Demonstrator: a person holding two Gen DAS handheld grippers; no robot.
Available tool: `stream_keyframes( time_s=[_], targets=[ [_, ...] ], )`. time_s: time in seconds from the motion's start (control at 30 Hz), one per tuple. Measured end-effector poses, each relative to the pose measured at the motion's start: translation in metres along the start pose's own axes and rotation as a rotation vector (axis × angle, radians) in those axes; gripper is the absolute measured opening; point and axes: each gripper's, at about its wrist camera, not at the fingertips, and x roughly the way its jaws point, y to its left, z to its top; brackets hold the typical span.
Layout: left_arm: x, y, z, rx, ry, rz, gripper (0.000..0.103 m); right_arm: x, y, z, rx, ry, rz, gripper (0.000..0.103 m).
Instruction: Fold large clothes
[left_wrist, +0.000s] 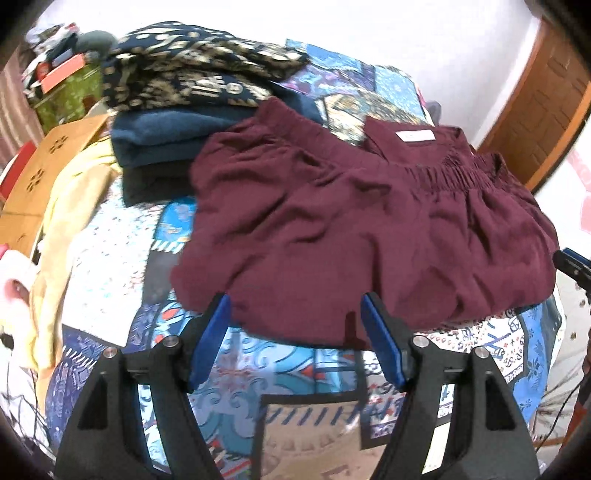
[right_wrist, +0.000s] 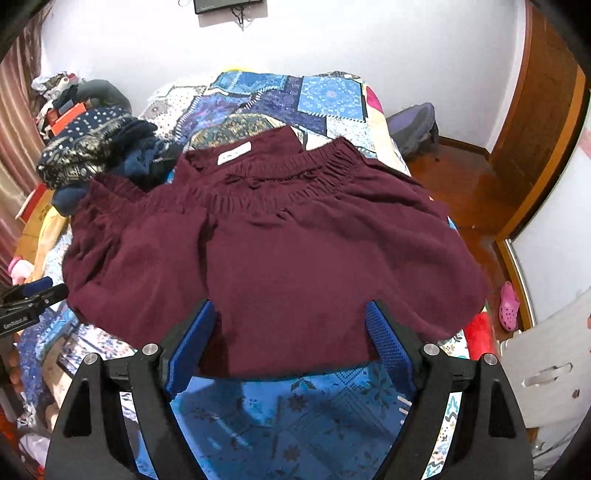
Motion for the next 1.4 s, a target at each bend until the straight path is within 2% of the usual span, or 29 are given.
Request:
stream_keyframes(
  time_s=[0.13, 0.2, 0.33, 0.5, 0.57, 0.7, 0.8, 0.87, 0.97, 1.07, 1.17, 1.27, 1.33, 1.4],
  targets=[
    [0.0, 0.022, -0.004, -0.092, 0.004, -0.006, 0.071, -0.012, 0.016, 0.006, -0.032, -0.047, 0.01, 0.081],
    [0.006, 0.035, -0.006, -0.155, 0.028, -0.034, 0.071, -0.013, 0.026, 0.009, -0.059, -0.063, 0.019, 0.081],
    [0.022, 0.058, -0.01, -0.293, 0.091, -0.154, 0.072, -0.001, 0.046, 0.012, -0.109, -0.051, 0.041, 0.081],
    [0.054, 0.081, -0.018, -0.472, 0.195, -0.336, 0.072, 0.037, 0.059, 0.01, -0.14, 0.04, 0.041, 0.081],
    [0.068, 0.089, -0.022, -0.543, 0.225, -0.386, 0.072, 0.045, 0.06, 0.007, -0.139, 0.044, 0.033, 0.084],
    [0.08, 0.1, -0.022, -0.617, 0.214, -0.422, 0.072, 0.045, 0.063, 0.007, -0.171, 0.028, 0.029, 0.091],
    [0.094, 0.109, -0.016, -0.677, 0.211, -0.476, 0.072, 0.047, 0.062, 0.008, -0.176, 0.025, 0.038, 0.094],
    [0.106, 0.112, -0.012, -0.731, 0.207, -0.504, 0.076, 0.048, 0.061, 0.01, -0.169, 0.025, 0.045, 0.095],
    [0.115, 0.11, -0.004, -0.757, 0.201, -0.495, 0.082, 0.051, 0.062, 0.011, -0.162, 0.025, 0.047, 0.097],
    [0.12, 0.103, 0.005, -0.734, 0.21, -0.454, 0.082, 0.053, 0.063, 0.011, -0.164, 0.024, 0.045, 0.097],
    [0.12, 0.101, 0.01, -0.762, 0.197, -0.415, 0.081, 0.054, 0.064, 0.012, -0.162, 0.025, 0.048, 0.097],
    [0.115, 0.096, 0.013, -0.77, 0.167, -0.351, 0.066, 0.053, 0.064, 0.012, -0.161, 0.029, 0.049, 0.097],
    [0.105, 0.088, 0.014, -0.748, 0.137, -0.323, 0.049, 0.052, 0.063, 0.012, -0.161, 0.033, 0.049, 0.097],
    [0.092, 0.078, 0.018, -0.708, 0.1, -0.295, 0.038, 0.05, 0.062, 0.012, -0.16, 0.039, 0.048, 0.097]
  ],
)
